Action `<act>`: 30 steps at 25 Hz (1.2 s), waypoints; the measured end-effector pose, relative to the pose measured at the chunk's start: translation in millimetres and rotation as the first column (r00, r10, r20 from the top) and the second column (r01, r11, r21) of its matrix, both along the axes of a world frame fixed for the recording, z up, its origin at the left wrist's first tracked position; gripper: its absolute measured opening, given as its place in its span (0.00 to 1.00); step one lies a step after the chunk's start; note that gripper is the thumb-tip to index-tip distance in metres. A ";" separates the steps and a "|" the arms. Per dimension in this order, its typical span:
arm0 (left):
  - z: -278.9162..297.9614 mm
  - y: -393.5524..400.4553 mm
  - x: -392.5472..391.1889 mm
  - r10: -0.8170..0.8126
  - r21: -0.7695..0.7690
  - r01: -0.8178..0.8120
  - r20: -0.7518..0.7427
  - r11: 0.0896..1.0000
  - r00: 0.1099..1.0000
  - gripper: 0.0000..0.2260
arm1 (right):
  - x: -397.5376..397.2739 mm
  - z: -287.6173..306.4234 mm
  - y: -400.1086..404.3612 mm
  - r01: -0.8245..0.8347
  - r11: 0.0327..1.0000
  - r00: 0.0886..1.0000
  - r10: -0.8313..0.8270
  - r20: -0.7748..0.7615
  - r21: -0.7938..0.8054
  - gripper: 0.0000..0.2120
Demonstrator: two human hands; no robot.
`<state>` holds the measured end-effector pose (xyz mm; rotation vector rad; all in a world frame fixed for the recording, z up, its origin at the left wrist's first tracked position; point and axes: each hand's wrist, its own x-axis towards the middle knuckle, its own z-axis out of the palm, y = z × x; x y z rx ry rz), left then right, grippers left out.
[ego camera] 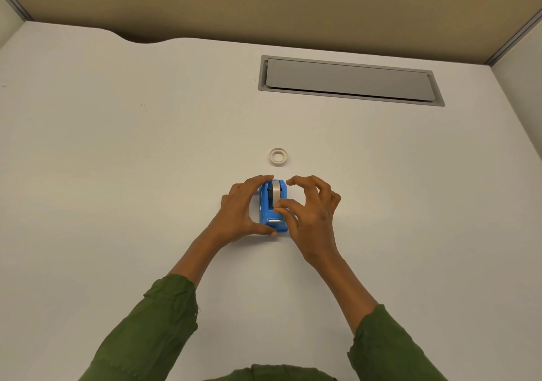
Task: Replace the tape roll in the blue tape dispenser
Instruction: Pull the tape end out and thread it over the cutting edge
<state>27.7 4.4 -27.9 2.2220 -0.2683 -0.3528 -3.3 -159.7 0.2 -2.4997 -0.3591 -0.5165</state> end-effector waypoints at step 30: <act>-4.7 1.5 0.3 -0.011 -0.012 0.011 0.010 1.000 1.000 0.42 | -30.7 -27.7 1.6 0.097 0.987 0.951 -0.053 0.305 -0.132 0.03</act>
